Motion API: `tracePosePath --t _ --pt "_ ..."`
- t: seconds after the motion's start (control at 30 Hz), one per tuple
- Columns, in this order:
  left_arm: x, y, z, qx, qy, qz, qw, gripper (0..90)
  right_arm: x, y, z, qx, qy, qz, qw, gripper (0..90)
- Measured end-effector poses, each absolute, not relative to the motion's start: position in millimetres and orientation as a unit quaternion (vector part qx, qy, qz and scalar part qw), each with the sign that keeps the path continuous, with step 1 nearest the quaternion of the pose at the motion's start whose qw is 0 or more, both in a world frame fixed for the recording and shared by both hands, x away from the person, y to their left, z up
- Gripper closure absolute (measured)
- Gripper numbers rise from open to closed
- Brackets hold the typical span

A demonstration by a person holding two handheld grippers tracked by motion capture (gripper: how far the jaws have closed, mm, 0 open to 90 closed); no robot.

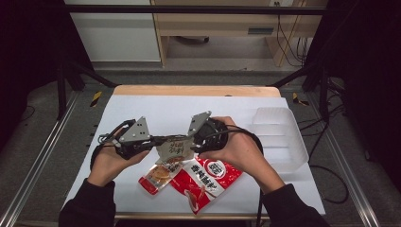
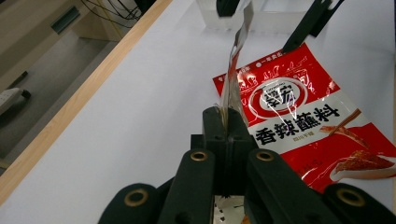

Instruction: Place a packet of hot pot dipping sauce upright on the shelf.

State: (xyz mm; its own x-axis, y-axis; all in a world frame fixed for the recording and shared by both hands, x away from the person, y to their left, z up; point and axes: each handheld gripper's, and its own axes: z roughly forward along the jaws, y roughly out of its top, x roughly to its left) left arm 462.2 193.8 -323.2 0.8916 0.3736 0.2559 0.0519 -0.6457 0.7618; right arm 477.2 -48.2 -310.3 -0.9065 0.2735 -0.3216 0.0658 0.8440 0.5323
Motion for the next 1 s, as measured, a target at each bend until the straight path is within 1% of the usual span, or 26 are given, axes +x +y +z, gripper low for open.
tracePosePath --t 0.1,0.13,0.17,0.2,0.27,0.3,0.33,0.37,0.4,0.47,0.5,0.53,0.7,0.8,0.9,1.0 --pt "462 192 -325 0.887 0.115 0.196 0.402 90.0 482 -39 -315 0.082 0.945 0.255 0.186 46.7" --pt "461 191 -325 0.887 0.114 0.195 0.403 90.0 483 -37 -316 0.081 0.946 0.254 0.182 50.7" --pt "461 191 -325 0.887 0.114 0.195 0.403 90.0 483 -37 -316 0.081 0.946 0.254 0.182 50.7" --pt "461 192 -325 0.886 0.113 0.194 0.405 90.0 484 -33 -319 0.074 0.950 0.246 0.176 59.1" --pt "460 192 -324 0.884 0.115 0.193 0.409 90.0 483 -31 -320 0.069 0.951 0.246 0.175 68.1" --pt "460 192 -324 0.884 0.116 0.192 0.411 90.0 483 -31 -319 0.070 0.950 0.247 0.176 70.3" --pt "460 192 -324 0.884 0.116 0.192 0.411 90.0 483 -31 -319 0.070 0.950 0.247 0.176 70.3" --pt "460 192 -324 0.883 0.116 0.192 0.412 90.0 483 -30 -319 0.073 0.950 0.249 0.175 72.9" --pt "461 193 -324 0.882 0.116 0.191 0.415 90.0 483 -30 -317 0.070 0.949 0.251 0.176 79.5" --pt "461 194 -324 0.882 0.117 0.191 0.415 90.0 483 -30 -317 0.073 0.949 0.252 0.174 84.4" --pt "461 194 -324 0.882 0.117 0.191 0.415 90.0 483 -30 -317 0.073 0.949 0.252 0.174 84.4" --pt "462 195 -324 0.880 0.120 0.192 0.417 90.0 483 -30 -317 0.073 0.949 0.256 0.172 88.0" --pt "463 196 -325 0.878 0.129 0.186 0.422 90.0 484 -30 -315 0.073 0.948 0.255 0.177 89.9" --pt "465 196 -327 0.873 0.135 0.175 0.435 86.7 484 -31 -310 0.076 0.949 0.250 0.177 90.0" --pt "466 196 -329 0.868 0.140 0.174 0.442 76.0 486 -34 -305 0.071 0.950 0.242 0.183 90.0" --pt "467 197 -330 0.862 0.149 0.178 0.450 60.9 488 -40 -300 0.071 0.949 0.237 0.195 90.0"
